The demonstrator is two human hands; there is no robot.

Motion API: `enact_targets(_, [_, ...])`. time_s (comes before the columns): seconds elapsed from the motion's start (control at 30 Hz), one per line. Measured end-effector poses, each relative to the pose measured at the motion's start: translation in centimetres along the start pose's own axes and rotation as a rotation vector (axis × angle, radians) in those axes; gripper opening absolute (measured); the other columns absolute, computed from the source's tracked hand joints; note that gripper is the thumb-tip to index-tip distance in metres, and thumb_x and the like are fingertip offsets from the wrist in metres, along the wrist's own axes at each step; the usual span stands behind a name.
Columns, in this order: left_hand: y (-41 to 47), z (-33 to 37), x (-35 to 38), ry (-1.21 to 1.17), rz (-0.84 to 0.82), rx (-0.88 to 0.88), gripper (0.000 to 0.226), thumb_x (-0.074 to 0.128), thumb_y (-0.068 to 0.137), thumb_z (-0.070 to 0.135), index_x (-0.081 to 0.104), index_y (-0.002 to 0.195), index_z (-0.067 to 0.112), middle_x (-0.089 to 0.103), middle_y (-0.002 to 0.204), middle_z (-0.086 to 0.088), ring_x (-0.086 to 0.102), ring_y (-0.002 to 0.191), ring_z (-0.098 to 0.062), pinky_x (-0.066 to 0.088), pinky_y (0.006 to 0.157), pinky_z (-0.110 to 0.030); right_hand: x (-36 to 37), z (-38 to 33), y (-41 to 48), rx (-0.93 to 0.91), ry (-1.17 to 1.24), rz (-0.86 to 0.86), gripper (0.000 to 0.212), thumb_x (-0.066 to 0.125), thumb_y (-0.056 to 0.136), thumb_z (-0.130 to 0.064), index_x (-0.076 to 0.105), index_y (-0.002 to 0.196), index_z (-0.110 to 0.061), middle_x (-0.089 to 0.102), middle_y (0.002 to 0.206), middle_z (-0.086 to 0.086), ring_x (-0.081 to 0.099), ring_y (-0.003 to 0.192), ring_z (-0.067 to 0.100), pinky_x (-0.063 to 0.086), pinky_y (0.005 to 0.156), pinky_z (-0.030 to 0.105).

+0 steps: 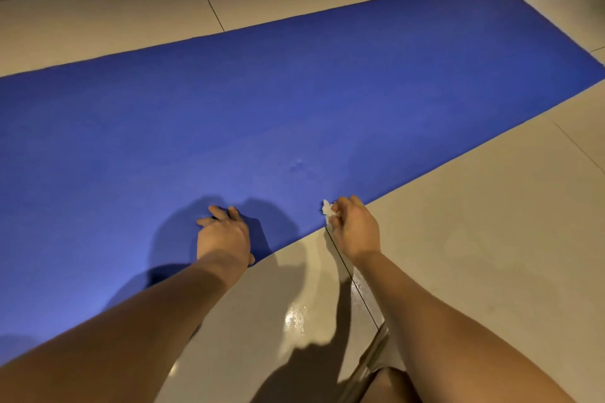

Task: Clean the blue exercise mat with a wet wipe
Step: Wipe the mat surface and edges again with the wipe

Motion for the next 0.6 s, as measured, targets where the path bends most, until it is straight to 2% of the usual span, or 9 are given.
enact_targets(0.07, [0.1,0.1,-0.2,0.024,0.015,0.01,0.107,0.057,0.095,0.061,-0.001,0.16,-0.001,0.012,0.163,-0.034,0.036,0.142,-0.051,0.044,0.11,-0.042,-0.8,1.7,1.5,0.07,0.063,0.083,0.018,0.057,0.099,-0.03,0.056,0.088,-0.016,0.058,0.095,0.0,0.058,0.077,0.022,0.039,0.064,0.033])
enact_targets(0.13, [0.1,0.2,0.1,0.028,0.034,0.018,0.106,0.056,0.096,0.061,-0.001,0.16,-0.002,0.012,0.162,-0.035,0.036,0.142,-0.052,0.044,0.11,-0.042,-2.2,4.4,2.9,0.242,0.212,0.205,0.022,0.058,0.099,-0.033,0.052,0.087,-0.015,0.06,0.085,0.0,0.057,0.073,0.021,0.04,0.064,0.033])
enact_targets(0.2, [0.2,0.1,0.4,0.02,0.05,0.017,0.104,0.055,0.097,0.06,-0.001,0.16,-0.001,0.011,0.162,-0.035,0.034,0.143,-0.052,0.045,0.109,-0.041,-3.0,6.5,3.8,0.388,0.314,0.267,0.018,0.062,0.097,-0.026,0.052,0.089,-0.014,0.059,0.079,-0.001,0.059,0.073,0.023,0.042,0.066,0.032])
enact_targets(0.27, [0.3,0.0,0.6,0.014,0.055,0.022,0.103,0.054,0.097,0.059,-0.001,0.16,-0.001,0.012,0.162,-0.035,0.034,0.143,-0.051,0.045,0.108,-0.041,-2.6,6.0,3.2,0.412,0.328,0.301,0.022,0.06,0.099,-0.023,0.053,0.081,-0.013,0.057,0.072,-0.004,0.057,0.067,0.018,0.038,0.065,0.03])
enact_targets(0.37, [0.1,0.1,0.5,0.032,0.068,0.039,0.101,0.053,0.098,0.059,0.0,0.16,-0.001,0.014,0.161,-0.036,0.036,0.142,-0.051,0.045,0.109,-0.041,0.2,0.8,-0.4,0.297,0.321,0.324,0.037,0.05,0.105,-0.03,0.047,0.071,-0.017,0.054,0.068,-0.002,0.045,0.059,0.015,0.032,0.06,0.032])
enact_targets(0.47, [0.1,-0.1,0.4,0.001,0.052,0.046,0.101,0.055,0.097,0.057,-0.001,0.16,0.001,0.012,0.162,-0.034,0.034,0.143,-0.051,0.045,0.108,-0.041,4.8,-6.0,-4.2,0.051,0.258,0.131,0.031,0.048,0.101,-0.024,0.041,0.07,-0.022,0.053,0.078,0.004,0.048,0.068,0.024,0.034,0.062,0.033])
enact_targets(0.53, [0.2,-0.1,0.4,-0.003,0.047,0.053,0.103,0.055,0.097,0.058,-0.002,0.16,0.001,0.011,0.163,-0.034,0.033,0.144,-0.051,0.045,0.109,-0.041,6.1,-7.8,-4.9,-0.069,0.15,0.031,0.03,0.045,0.102,-0.032,0.053,0.077,-0.018,0.058,0.087,0.005,0.057,0.074,0.028,0.044,0.062,0.038])
enact_targets(0.6, [0.1,-0.1,0.3,0.007,0.056,0.054,0.104,0.054,0.097,0.06,-0.002,0.16,0.0,0.011,0.163,-0.034,0.034,0.144,-0.05,0.046,0.107,-0.04,4.8,-5.7,-2.8,-0.07,0.005,0.089,0.032,0.044,0.105,-0.035,0.06,0.085,-0.016,0.059,0.092,0.006,0.06,0.079,0.031,0.047,0.065,0.039])
Point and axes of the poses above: each hand's wrist, its own y-axis towards the middle knuckle, its own x-axis out of the palm, z = x × y, the point moved 7 cm from there along y, towards the middle knuckle
